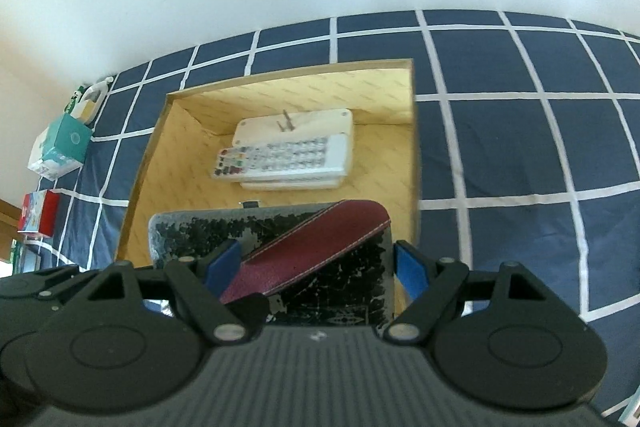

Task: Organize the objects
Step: 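Lift the black-and-red case with the right gripper and carry it over the box, then lower the black-and-red case into the box and open the right gripper, then move the right gripper out of the box toward the white screen remote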

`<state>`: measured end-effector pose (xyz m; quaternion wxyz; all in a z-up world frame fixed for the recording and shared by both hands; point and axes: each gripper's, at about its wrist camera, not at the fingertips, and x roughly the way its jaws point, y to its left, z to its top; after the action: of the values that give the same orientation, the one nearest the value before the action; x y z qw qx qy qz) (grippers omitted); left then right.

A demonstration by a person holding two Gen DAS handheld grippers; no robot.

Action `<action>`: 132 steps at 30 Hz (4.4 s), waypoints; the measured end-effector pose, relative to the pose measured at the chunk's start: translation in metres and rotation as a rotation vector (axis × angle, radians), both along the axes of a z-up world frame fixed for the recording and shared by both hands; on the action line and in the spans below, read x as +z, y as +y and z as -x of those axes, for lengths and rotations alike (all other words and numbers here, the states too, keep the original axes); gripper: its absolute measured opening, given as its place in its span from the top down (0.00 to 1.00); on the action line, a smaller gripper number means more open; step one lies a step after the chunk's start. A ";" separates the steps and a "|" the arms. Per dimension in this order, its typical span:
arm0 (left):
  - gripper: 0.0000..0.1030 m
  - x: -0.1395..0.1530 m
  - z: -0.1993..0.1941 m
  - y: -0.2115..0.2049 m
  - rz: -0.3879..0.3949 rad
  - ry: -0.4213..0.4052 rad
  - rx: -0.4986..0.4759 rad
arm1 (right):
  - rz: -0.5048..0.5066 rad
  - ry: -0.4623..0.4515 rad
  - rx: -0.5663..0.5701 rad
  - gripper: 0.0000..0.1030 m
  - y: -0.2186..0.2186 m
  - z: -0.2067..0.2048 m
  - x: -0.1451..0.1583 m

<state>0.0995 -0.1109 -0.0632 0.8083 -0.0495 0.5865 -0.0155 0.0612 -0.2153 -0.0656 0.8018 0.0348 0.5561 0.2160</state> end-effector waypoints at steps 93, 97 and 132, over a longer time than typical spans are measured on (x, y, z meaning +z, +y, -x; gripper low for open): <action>0.00 -0.008 0.042 -0.006 -0.009 0.026 0.012 | 0.030 0.014 -0.091 0.00 -0.037 0.026 0.000; 0.00 -0.007 0.057 -0.031 -0.014 0.026 -0.007 | 0.031 0.006 -0.110 0.00 -0.064 0.039 0.003; 0.00 -0.026 0.135 -0.266 -0.040 0.022 0.007 | 0.144 0.017 -0.099 0.00 -0.338 0.083 -0.011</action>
<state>-0.0359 -0.3771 -0.0893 0.8027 -0.0356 0.5953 -0.0006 -0.0219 -0.5529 -0.0768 0.8073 0.0060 0.5744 0.1353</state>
